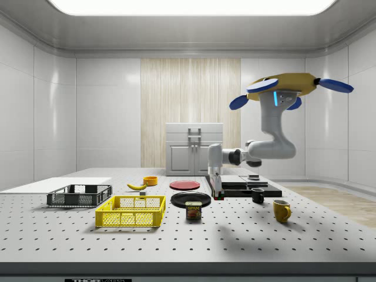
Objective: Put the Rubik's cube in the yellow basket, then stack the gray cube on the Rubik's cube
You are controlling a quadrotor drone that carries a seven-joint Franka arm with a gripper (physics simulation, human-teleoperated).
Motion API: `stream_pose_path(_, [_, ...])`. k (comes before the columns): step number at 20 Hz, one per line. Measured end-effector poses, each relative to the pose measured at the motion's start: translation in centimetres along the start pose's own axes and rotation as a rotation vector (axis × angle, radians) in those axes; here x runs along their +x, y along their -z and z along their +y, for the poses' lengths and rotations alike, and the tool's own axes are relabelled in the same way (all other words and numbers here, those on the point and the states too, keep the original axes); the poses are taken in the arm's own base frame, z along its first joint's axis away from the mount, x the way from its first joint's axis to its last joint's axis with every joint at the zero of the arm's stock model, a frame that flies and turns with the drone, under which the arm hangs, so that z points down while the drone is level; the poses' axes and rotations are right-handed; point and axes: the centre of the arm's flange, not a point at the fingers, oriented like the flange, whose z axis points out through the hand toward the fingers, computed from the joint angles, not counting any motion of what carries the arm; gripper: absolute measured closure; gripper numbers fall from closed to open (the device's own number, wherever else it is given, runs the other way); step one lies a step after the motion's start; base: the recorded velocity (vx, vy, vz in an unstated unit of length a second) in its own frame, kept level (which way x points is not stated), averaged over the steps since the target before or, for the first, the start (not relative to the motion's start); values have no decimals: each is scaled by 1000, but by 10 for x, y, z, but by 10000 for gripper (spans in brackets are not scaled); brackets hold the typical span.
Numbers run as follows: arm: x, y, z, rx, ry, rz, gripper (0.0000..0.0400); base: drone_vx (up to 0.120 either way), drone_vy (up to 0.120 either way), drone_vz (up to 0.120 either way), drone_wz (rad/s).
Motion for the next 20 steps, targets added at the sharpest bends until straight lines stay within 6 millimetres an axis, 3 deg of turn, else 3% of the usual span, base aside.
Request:
stream_pose_path(5, [0,0,0,0,0,0,75,120,120,0,0])
stream_pose_path(20, [0,0,0,0,0,0,75,120,0,0,0])
